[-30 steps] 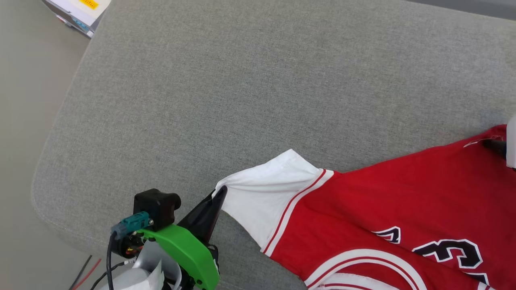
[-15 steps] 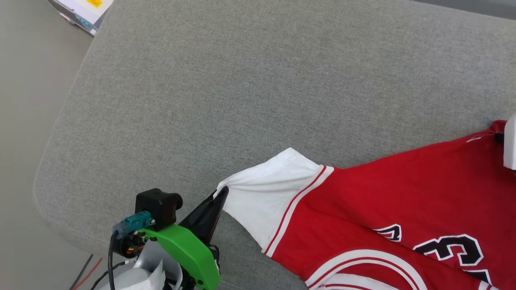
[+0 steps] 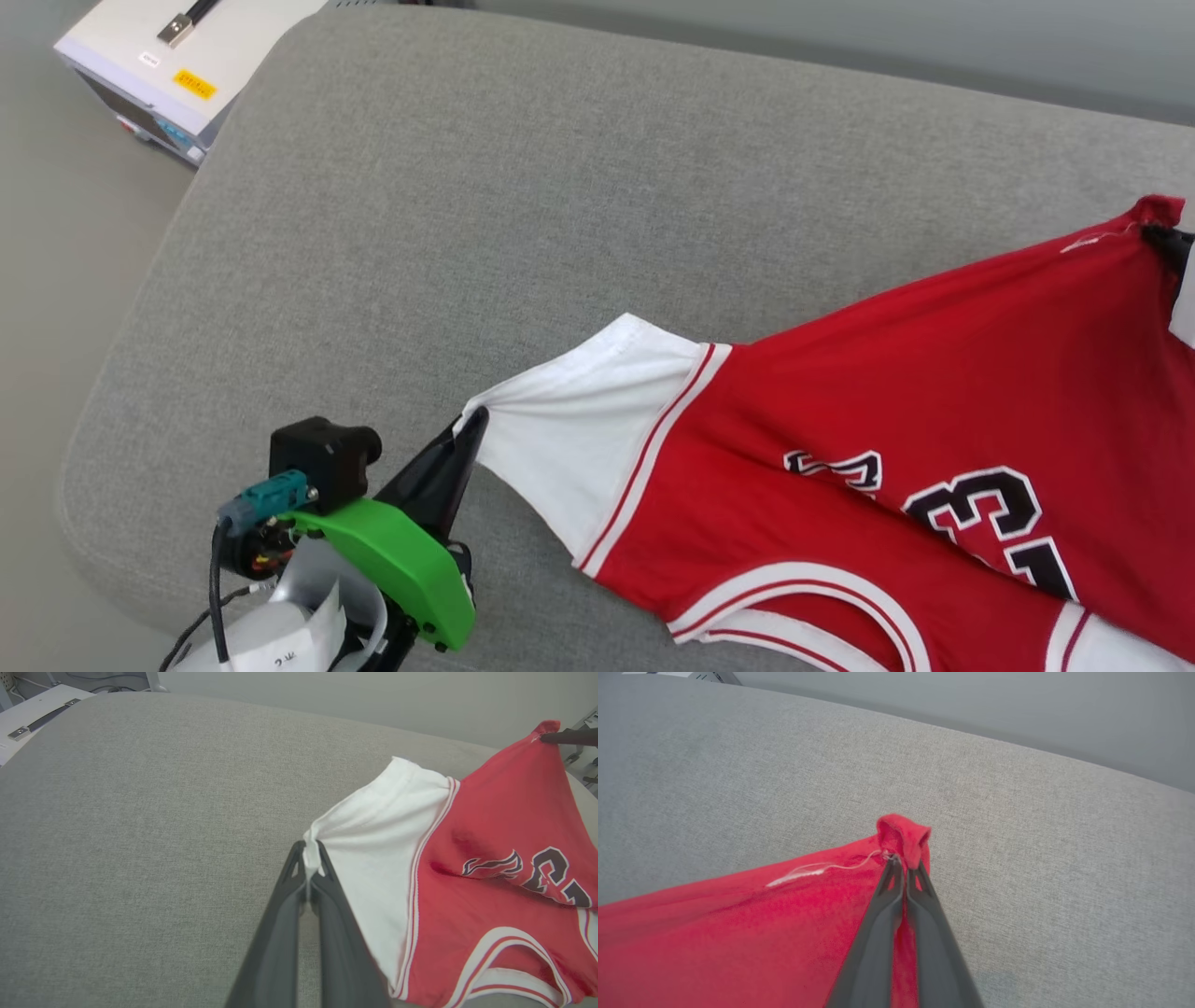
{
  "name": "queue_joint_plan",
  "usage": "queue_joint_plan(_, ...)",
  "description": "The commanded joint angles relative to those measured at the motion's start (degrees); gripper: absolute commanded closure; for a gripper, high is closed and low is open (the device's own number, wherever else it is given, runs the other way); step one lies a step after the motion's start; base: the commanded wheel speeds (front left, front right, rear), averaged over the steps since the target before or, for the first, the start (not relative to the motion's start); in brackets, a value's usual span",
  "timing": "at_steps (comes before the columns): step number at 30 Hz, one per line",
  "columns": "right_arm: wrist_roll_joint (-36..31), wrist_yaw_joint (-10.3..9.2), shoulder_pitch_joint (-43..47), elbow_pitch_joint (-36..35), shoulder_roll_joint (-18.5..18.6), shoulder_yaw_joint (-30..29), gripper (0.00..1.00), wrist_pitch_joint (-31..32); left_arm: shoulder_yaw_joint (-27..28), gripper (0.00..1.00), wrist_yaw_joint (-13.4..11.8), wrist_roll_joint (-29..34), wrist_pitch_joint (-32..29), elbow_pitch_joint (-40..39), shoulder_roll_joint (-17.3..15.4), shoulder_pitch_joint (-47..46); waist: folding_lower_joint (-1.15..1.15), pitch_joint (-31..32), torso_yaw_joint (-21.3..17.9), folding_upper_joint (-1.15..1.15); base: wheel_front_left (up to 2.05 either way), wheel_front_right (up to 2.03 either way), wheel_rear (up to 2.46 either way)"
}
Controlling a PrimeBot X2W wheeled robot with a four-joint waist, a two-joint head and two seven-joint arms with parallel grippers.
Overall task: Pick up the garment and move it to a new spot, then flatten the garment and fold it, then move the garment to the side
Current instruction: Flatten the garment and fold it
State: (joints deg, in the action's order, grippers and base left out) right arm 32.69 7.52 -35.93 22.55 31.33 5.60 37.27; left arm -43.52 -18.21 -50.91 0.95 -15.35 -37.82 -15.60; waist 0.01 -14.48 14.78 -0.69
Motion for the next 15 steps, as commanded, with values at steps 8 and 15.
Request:
queue_joint_plan(8,4.1,-0.03,-3.4,-3.8,2.7,2.5,1.0,-8.1,5.4,1.0,-2.7,2.2,1.2,-0.8,-3.0,-5.7,-0.01,8.5,-6.5,0.69,0.0,0.0,0.0)
queue_joint_plan(15,4.2,-0.03,-5.2,-8.4,1.4,2.4,1.0,-12.4,11.4,1.0,-4.5,2.2,1.7,-2.2,-5.2,-11.5,-0.01,11.0,-9.8,0.69,0.0,0.0,0.0)
